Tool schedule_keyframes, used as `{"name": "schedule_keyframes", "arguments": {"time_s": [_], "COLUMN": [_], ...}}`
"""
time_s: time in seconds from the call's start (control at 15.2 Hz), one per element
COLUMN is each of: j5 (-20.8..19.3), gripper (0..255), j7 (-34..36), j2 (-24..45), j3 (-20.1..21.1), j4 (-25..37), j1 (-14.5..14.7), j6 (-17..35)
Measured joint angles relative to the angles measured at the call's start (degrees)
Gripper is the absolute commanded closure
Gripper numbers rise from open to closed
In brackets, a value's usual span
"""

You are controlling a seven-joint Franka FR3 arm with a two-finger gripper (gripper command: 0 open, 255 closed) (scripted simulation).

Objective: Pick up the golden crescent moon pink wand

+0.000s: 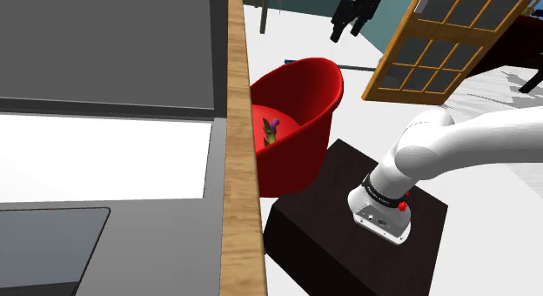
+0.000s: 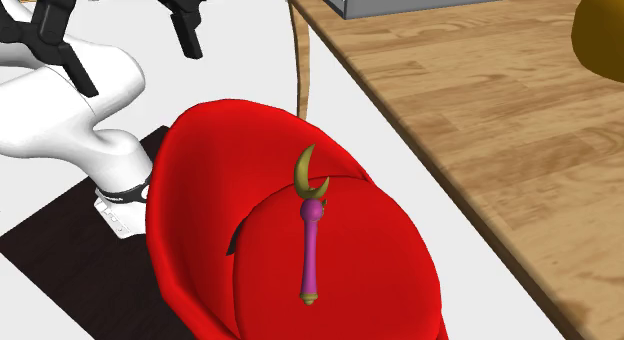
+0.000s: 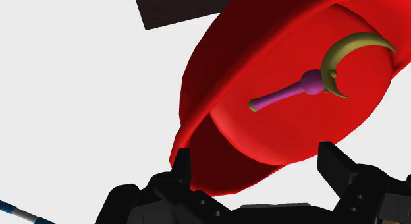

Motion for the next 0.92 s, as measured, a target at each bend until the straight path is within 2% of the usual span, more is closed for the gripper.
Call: {"name": "schedule_keyframes", "arguments": {"time_s": [0.26, 0.66, 0.73, 0.92], "j5": [0.55, 2.07, 1.16, 2.23], "gripper": [0, 0, 0, 0], "j7": [3.87, 15.09, 17.05, 23.13], "j2": [-2.15, -3.71, -4.08, -2.61], "j3": [2.75, 10.92, 12.36, 16.64], "j4": [-4.99, -15.83, -16.94, -21.22], "j1": [-0.09, -0.19, -0.22, -0.31], "j6": [3.62, 14.76, 16.57, 22.91]}}
